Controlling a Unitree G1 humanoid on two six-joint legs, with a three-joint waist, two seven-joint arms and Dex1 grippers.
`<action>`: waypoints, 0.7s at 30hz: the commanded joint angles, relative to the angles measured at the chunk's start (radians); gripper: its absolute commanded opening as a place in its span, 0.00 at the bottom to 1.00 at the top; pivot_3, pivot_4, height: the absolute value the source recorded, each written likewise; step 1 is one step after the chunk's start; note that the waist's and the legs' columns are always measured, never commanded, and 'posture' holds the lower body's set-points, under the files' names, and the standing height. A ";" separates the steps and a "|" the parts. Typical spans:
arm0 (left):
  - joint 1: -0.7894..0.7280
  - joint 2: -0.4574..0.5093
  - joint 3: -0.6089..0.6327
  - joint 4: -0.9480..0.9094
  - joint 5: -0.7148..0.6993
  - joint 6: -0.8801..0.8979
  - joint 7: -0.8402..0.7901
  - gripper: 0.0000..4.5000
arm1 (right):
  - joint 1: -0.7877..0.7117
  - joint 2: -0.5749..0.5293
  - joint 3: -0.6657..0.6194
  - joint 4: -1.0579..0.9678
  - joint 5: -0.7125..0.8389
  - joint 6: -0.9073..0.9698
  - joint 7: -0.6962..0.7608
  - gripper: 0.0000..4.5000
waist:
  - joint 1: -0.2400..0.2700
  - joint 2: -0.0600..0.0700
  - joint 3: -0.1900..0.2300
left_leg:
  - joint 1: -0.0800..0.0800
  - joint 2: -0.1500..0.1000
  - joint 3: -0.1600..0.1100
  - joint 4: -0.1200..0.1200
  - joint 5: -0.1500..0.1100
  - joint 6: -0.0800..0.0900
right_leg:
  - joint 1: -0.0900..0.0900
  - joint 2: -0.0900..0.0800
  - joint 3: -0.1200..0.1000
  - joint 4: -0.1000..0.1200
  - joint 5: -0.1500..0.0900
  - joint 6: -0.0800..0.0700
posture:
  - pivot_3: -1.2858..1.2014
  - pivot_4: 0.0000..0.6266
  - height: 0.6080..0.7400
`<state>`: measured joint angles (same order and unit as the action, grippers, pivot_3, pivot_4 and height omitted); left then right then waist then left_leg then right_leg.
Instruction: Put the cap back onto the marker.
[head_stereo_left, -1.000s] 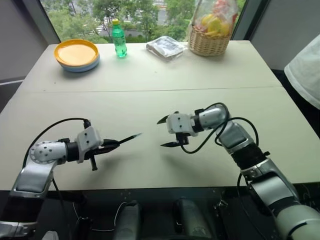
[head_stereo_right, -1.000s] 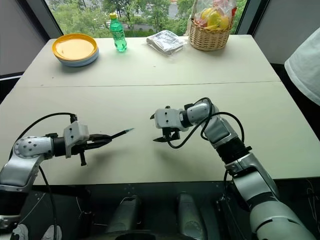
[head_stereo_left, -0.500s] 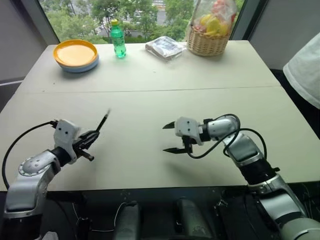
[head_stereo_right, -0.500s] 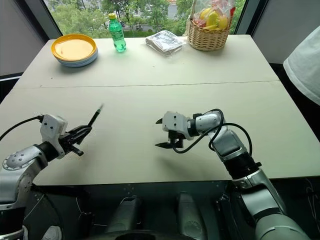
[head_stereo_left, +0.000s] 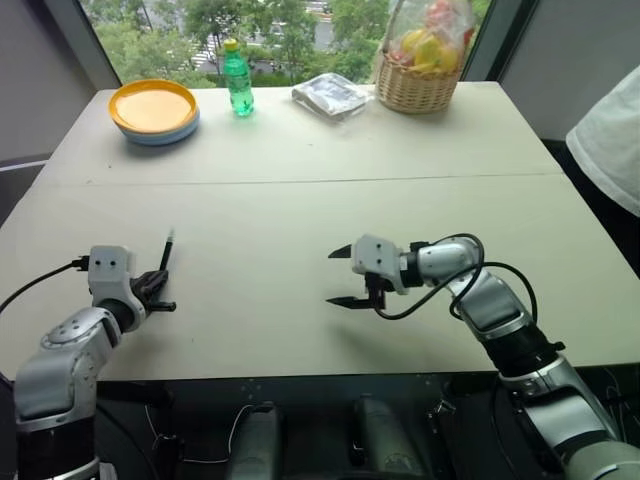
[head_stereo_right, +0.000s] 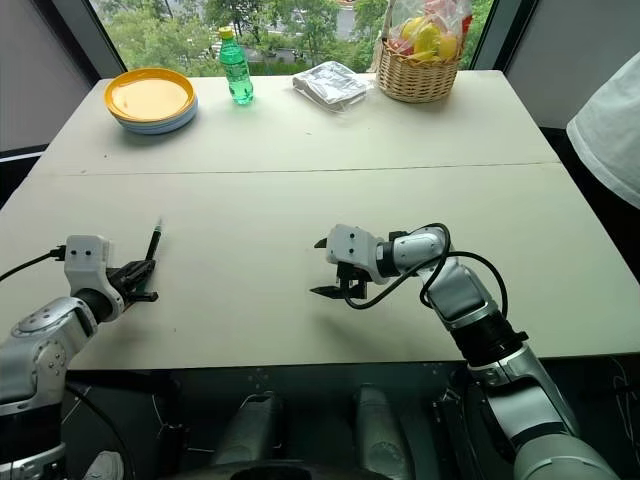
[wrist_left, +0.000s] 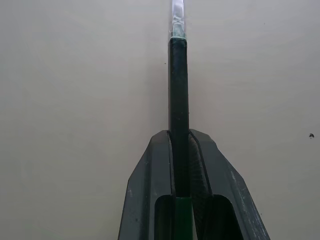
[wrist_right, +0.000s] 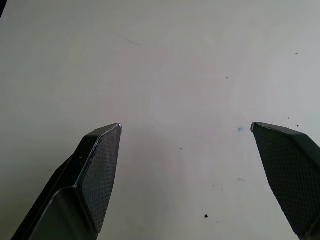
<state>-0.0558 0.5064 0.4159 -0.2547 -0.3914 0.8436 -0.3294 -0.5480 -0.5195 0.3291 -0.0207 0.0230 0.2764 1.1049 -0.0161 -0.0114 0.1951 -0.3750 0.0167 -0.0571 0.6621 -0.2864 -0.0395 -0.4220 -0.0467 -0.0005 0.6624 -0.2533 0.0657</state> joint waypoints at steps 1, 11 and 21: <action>-0.003 -0.015 0.006 0.007 -0.015 0.025 0.016 0.00 | -0.008 -0.002 -0.014 -0.049 0.020 -0.004 -0.006 0.95 | 0.000 0.000 0.000 | 0.000 0.000 0.000 0.000 0.000 0.000 | 0.000 0.000 0.000 0.000 0.000 0.000 | 0.52 0.24 1.00; -0.032 -0.039 0.033 -0.003 -0.050 0.049 0.050 0.98 | -0.013 -0.002 -0.017 -0.051 0.021 0.003 -0.017 0.97 | -0.002 0.000 0.000 | 0.001 0.000 0.000 0.000 0.000 0.000 | 0.001 0.000 0.000 0.000 0.000 0.000 | 0.52 0.24 1.00; -0.014 -0.041 0.151 -0.329 -0.144 0.185 0.154 0.99 | -0.096 -0.020 -0.035 0.013 0.069 -0.013 0.057 0.97 | -0.001 -0.002 0.001 | 0.000 0.000 -0.001 0.000 0.000 -0.001 | 0.001 -0.001 0.000 -0.001 0.000 0.000 | 0.52 0.24 1.00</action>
<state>-0.0646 0.4635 0.5113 -0.4919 -0.5060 1.0012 -0.2017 -0.6196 -0.5341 0.3256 -0.0068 0.0634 0.2771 1.1461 -0.0169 -0.0132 0.1957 -0.3753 0.0165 -0.0577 0.6622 -0.2862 -0.0401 -0.4212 -0.0472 -0.0005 0.6616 -0.2532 0.0657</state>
